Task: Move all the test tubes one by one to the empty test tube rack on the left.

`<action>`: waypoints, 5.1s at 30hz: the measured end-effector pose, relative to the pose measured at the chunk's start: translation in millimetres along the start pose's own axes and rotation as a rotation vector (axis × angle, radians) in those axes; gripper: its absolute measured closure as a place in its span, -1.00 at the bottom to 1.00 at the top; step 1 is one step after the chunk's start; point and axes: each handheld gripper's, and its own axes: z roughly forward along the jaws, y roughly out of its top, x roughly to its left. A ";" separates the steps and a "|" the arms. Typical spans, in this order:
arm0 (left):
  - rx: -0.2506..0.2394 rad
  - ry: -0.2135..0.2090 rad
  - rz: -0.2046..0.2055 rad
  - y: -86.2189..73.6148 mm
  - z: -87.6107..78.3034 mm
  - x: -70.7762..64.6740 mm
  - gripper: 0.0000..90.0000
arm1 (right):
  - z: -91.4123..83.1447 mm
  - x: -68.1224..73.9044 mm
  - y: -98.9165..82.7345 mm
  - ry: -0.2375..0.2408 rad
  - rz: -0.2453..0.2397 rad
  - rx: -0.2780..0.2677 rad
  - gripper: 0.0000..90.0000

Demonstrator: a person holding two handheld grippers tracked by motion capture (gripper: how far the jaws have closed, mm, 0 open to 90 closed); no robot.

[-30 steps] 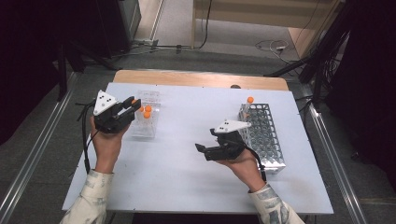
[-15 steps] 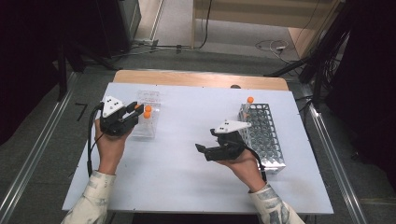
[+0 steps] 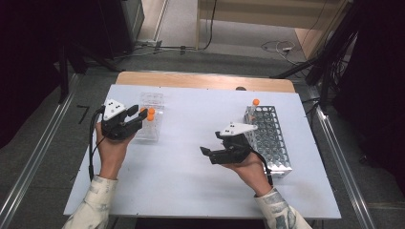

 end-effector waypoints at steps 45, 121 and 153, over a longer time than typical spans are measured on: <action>-0.033 0.014 -0.080 3.4 -12.2 9.9 -0.54 | -25.4 -130.8 -3.7 -0.459 0.218 -0.037 -0.17; -0.042 -0.112 0.007 10.4 -14.9 -37.3 -0.58 | -9.8 -36.3 37.7 -0.178 0.039 -0.083 0.60; 0.027 -0.338 0.121 -2.5 2.5 -86.8 0.17 | 56.7 46.1 49.1 0.054 -0.092 0.010 0.60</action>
